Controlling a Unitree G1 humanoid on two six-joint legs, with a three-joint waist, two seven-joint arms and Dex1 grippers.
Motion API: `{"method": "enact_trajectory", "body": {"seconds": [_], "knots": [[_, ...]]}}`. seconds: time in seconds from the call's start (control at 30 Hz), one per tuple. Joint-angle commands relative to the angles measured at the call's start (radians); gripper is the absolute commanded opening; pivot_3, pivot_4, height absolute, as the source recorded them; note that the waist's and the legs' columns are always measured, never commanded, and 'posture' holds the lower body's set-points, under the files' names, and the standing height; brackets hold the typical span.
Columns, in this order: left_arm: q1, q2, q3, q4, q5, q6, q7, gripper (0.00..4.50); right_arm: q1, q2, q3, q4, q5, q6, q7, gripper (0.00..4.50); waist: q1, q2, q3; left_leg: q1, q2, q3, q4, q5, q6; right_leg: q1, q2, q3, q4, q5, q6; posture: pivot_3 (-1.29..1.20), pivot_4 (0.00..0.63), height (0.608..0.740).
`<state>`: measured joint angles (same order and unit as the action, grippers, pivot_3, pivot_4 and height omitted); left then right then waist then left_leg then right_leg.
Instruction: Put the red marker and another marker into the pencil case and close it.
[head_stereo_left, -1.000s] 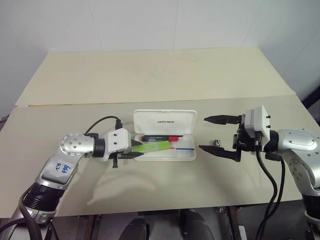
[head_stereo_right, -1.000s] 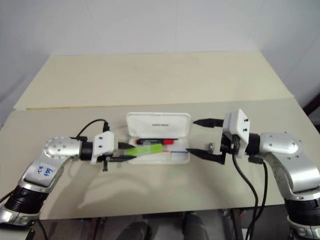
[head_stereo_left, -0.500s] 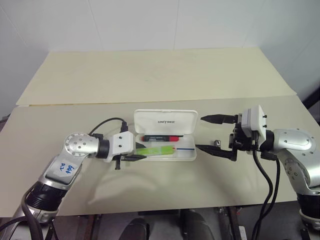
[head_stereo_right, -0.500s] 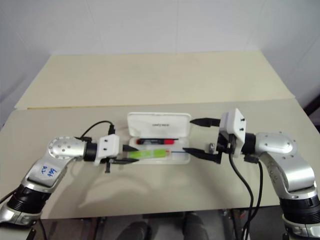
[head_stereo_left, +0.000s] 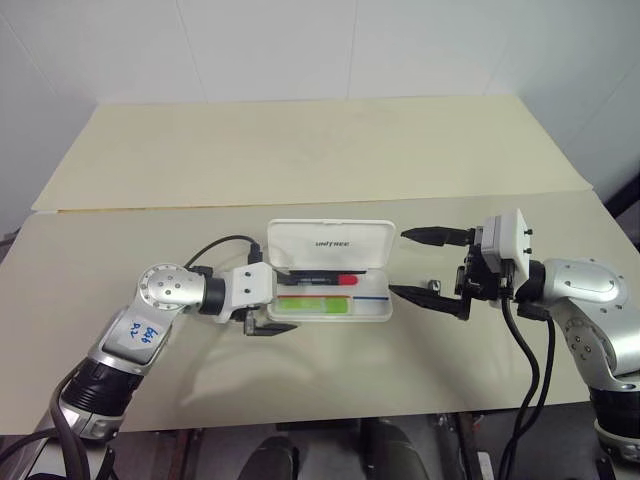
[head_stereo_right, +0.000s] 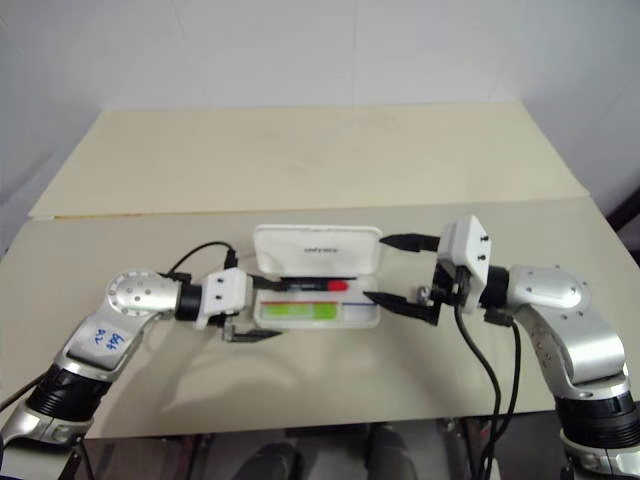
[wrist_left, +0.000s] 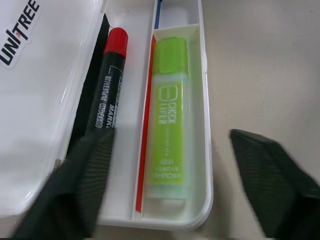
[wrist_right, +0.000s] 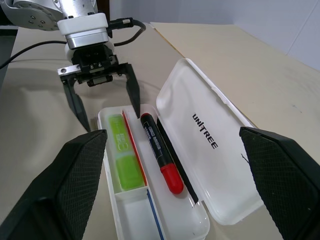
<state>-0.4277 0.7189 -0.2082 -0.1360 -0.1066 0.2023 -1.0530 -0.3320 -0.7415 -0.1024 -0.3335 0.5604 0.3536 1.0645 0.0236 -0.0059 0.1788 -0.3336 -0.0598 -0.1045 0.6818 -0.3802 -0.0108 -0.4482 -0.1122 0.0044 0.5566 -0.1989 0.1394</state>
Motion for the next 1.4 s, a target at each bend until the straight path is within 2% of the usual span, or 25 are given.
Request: {"method": "enact_trajectory", "body": {"seconds": [0.03, 0.6, 0.8, 1.0, 1.1, 1.2, 1.4], "knots": [[-0.015, -0.001, 0.016, -0.015, -0.001, -0.023, 0.004, 4.47, -0.012, 0.007, 0.003, -0.022, 0.005, -0.014, -0.002, 4.50, 0.000, 0.000, 0.000, 0.000, 0.000, 0.000, 0.000, 0.000, 0.000, 0.000, 0.000, 0.000, 0.000, 0.000, 0.000, 0.00, 0.150, 0.740], [0.028, 0.012, 0.147, -0.108, -0.154, 0.005, -0.009, 4.47, -0.045, 0.030, 0.048, 0.030, -0.012, -0.032, 0.015, 4.50, -0.001, 0.000, 0.000, 0.000, 0.000, 0.000, 0.000, 0.000, 0.000, 0.000, 0.000, 0.000, 0.000, 0.000, 0.000, 0.00, 0.150, 0.740], [0.040, 0.037, 0.172, -0.147, -0.205, 0.025, -0.040, 4.47, -0.010, -0.026, 0.028, -0.016, 0.003, 0.123, -0.053, 4.50, 0.001, 0.000, 0.000, 0.000, 0.000, 0.000, 0.000, 0.000, 0.000, 0.000, 0.000, 0.000, 0.000, 0.000, 0.000, 0.00, 0.150, 0.740], [0.022, 0.025, 0.155, -0.159, -0.195, 0.057, -0.012, 4.47, 0.004, -0.124, -0.019, -0.111, 0.002, 0.476, -0.274, 4.50, 0.001, 0.000, 0.000, 0.000, 0.000, 0.000, 0.001, 0.000, 0.000, 0.000, 0.000, 0.000, 0.000, 0.000, 0.000, 0.00, 0.150, 0.740], [0.021, 0.006, 0.139, -0.159, -0.188, 0.060, 0.000, 4.47, -0.016, -0.134, -0.042, -0.160, 0.030, 0.684, -0.389, 4.50, 0.002, 0.000, 0.000, 0.000, 0.000, 0.000, 0.001, 0.000, 0.000, 0.000, 0.000, 0.000, 0.000, 0.000, 0.000, 0.00, 0.150, 0.740], [0.013, -0.012, 0.122, -0.153, -0.178, 0.058, 0.008, 4.47, -0.058, -0.094, -0.052, -0.201, 0.033, 0.868, -0.512, 4.50, 0.001, 0.000, 0.000, 0.000, 0.000, 0.000, 0.001, 0.000, 0.000, 0.000, 0.000, 0.000, 0.000, 0.000, 0.000, 0.00, 0.150, 0.740], [0.001, -0.025, 0.110, -0.148, -0.179, 0.061, 0.014, 4.47, -0.146, 0.084, -0.105, -0.266, -0.022, 1.208, -0.723, 4.50, 0.001, 0.000, 0.000, 0.000, 0.000, 0.000, 0.001, 0.000, 0.000, -0.001, 0.000, 0.001, 0.001, 0.000, 0.000, 0.00, 0.150, 0.740]]}}
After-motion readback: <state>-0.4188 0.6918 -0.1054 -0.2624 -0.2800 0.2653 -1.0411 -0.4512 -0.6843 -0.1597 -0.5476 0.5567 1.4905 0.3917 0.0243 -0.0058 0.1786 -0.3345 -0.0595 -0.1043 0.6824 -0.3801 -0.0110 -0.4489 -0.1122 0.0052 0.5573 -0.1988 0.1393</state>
